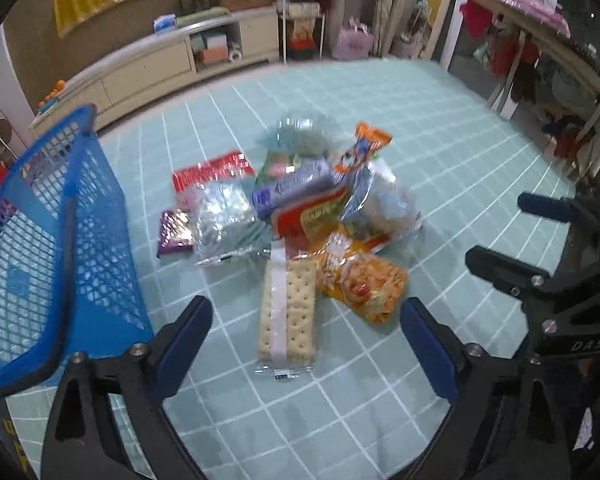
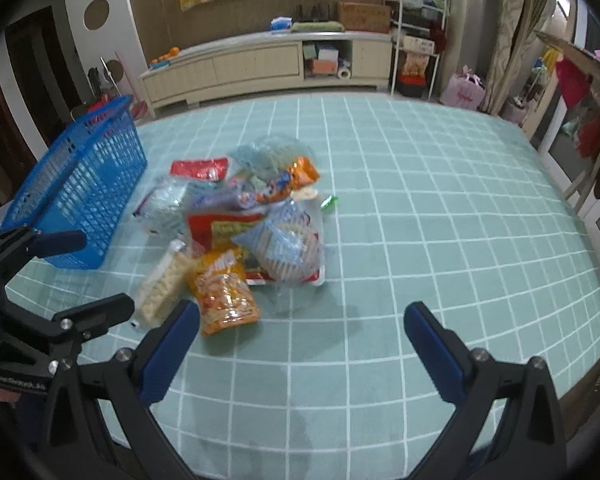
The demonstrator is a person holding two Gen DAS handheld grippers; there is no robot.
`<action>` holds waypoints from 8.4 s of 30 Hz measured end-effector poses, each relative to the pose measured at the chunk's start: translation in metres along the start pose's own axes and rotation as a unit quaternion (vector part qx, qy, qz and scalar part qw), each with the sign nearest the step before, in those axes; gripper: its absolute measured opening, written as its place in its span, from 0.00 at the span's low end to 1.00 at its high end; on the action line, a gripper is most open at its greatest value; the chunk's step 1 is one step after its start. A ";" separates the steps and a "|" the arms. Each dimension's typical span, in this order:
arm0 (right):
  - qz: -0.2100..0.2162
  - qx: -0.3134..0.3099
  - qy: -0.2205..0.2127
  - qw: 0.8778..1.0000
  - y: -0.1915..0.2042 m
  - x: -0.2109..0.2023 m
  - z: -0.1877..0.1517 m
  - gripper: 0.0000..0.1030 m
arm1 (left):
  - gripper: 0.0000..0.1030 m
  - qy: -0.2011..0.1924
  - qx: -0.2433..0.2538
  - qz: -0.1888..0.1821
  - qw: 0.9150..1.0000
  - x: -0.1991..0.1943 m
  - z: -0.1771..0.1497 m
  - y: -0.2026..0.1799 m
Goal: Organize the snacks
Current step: 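Lower the left tool onto the cracker pack while the right tool approaches a clear bread bag, then grasp the cracker pack with the left tool while the right tool grasps the clear bread bag, then open both tools over the blue basket, dropping the cracker pack and bread bag, then move both tools back over the snack pile, then grasp a clear bread bag with the left tool while the right tool grasps another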
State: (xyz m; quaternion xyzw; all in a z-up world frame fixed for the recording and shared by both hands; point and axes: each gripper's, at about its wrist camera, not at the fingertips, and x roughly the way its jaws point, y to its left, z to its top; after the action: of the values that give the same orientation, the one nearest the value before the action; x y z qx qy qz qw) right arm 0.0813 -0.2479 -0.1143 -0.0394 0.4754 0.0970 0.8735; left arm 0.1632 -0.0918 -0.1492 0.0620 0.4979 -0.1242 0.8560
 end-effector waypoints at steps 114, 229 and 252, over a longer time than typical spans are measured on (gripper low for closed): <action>0.169 -0.139 0.037 0.975 0.244 0.023 0.113 0.56 | 0.40 -0.088 -0.160 0.043 0.982 -0.144 -0.049 0.222; 0.089 -0.058 0.165 0.981 -0.016 0.139 0.133 0.85 | 0.64 0.152 -0.142 0.062 0.976 0.104 0.075 0.089; 0.120 -0.152 0.180 0.964 0.006 0.192 0.161 0.86 | 0.50 0.087 -0.166 0.051 0.981 0.065 0.074 0.097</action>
State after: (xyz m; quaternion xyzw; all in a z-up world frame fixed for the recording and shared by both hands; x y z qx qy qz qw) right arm 0.3139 -0.1904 -0.1870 -0.1313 0.6055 0.2633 0.7394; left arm 0.2828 -0.0251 -0.1704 -0.0454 0.5805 0.0100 0.8130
